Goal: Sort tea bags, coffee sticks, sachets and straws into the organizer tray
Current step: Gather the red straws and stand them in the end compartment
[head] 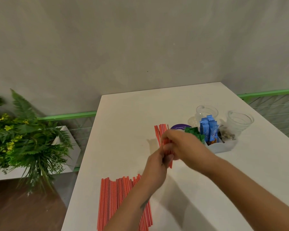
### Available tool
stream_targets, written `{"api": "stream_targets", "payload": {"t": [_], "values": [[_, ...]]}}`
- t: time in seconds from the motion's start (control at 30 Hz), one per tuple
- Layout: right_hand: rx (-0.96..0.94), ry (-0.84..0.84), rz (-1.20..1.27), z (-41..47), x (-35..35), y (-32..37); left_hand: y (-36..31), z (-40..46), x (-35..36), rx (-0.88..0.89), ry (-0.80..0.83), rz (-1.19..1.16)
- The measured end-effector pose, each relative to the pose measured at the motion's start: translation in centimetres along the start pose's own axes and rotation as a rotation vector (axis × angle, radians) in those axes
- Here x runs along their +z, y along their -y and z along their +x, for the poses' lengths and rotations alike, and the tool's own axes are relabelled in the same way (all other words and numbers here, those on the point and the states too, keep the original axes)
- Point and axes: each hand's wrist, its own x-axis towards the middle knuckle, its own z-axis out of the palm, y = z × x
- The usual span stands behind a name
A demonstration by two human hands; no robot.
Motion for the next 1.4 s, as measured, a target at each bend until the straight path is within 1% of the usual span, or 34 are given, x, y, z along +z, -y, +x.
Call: {"api": "stream_targets", "payload": {"t": [0.13,0.2,0.27,0.33,0.47,0.63,0.7,0.83,1.03,1.23,1.4], "values": [[-0.048,-0.096,-0.018,2.4,-3.5,1.5,-2.7,3.7,-1.7,0.049,-0.014,0.025],[-0.075,-0.130,-0.025,3.6,-4.4,1.6,-3.4,5.5,-2.3,0.026,0.008,0.060],[-0.075,-0.130,-0.039,4.7,-4.6,1.2,-3.3,6.9,-2.5,-0.034,0.030,0.119],[-0.063,-0.100,-0.063,5.7,-4.2,0.4,-2.6,7.9,-2.5,-0.083,0.038,0.186],[-0.027,-0.015,-0.071,7.0,-2.5,-1.9,-0.7,8.2,-2.1,-0.117,0.049,0.398],[0.032,0.099,-0.073,7.4,-0.6,-4.0,0.9,7.1,-1.9,-0.197,0.026,0.328],[0.052,0.106,-0.046,7.4,-0.1,-4.6,1.1,7.1,-1.9,-0.195,0.007,0.328],[0.088,0.042,0.031,7.4,0.4,-5.2,1.2,7.2,-1.6,-0.198,-0.046,0.331],[0.087,-0.051,0.010,7.6,0.7,-5.7,1.4,7.3,-1.4,-0.199,-0.126,0.434],[0.136,-0.138,0.129,7.4,0.9,-5.8,1.0,7.8,-1.2,-0.210,-0.188,0.553],[0.152,-0.191,0.128,7.4,1.2,-6.2,1.3,7.9,-1.2,-0.198,-0.250,0.591]]}}
